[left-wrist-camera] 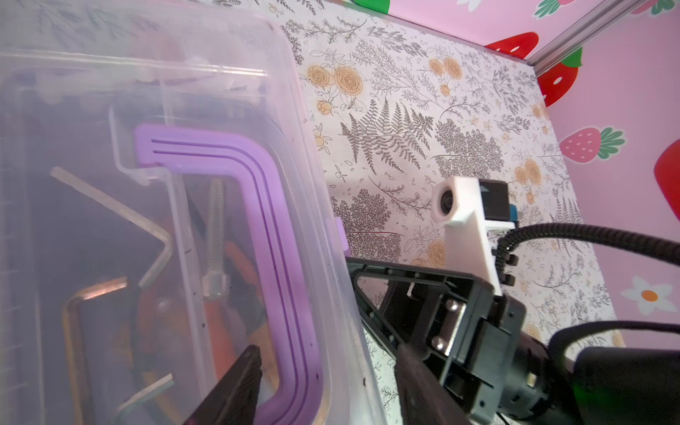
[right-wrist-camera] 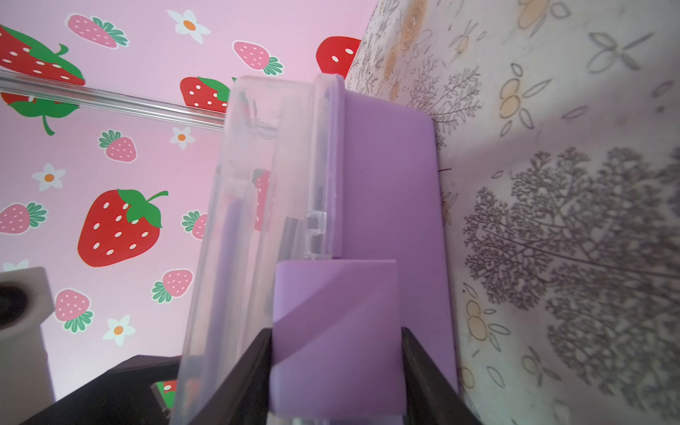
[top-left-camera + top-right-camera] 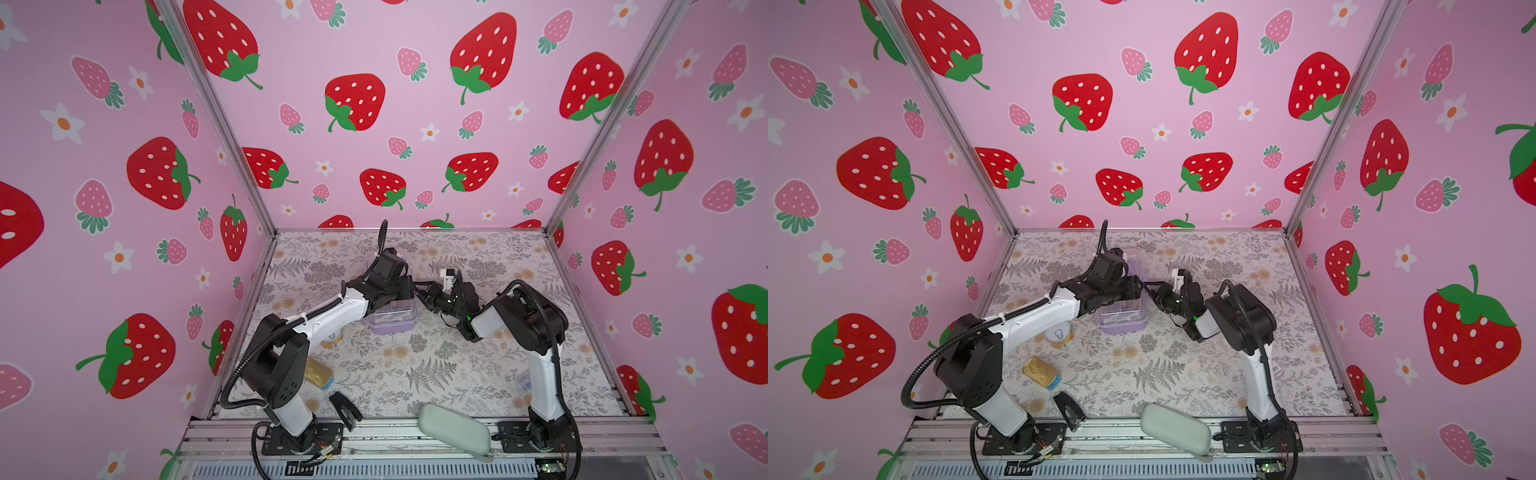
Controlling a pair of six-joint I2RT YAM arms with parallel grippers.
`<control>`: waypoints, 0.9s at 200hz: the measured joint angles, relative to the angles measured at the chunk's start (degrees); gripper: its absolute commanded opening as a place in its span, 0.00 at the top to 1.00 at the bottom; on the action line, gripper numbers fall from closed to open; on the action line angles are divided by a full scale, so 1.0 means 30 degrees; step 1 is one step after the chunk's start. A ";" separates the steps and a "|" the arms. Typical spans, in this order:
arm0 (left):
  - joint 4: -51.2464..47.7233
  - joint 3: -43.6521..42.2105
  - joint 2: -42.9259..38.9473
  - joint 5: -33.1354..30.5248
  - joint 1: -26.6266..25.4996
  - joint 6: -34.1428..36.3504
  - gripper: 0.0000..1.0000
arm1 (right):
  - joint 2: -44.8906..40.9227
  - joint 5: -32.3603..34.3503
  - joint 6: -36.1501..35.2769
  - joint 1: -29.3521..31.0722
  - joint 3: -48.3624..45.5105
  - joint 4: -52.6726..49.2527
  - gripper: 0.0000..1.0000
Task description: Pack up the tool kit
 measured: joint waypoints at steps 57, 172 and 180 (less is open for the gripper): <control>-0.0197 0.0204 0.0124 -0.0007 -0.0029 0.0000 0.39 | 0.0466 -0.0197 0.0561 -0.0022 0.0058 0.0758 0.47; -0.0452 0.0510 0.0313 -0.0029 -0.0131 0.0000 0.39 | 0.0197 -0.0918 0.0612 -0.0277 0.0153 0.0109 0.33; -0.0466 0.0554 0.0357 -0.0029 -0.0146 0.0000 0.39 | 0.0175 -0.0947 0.0641 -0.0291 0.0153 0.0153 0.34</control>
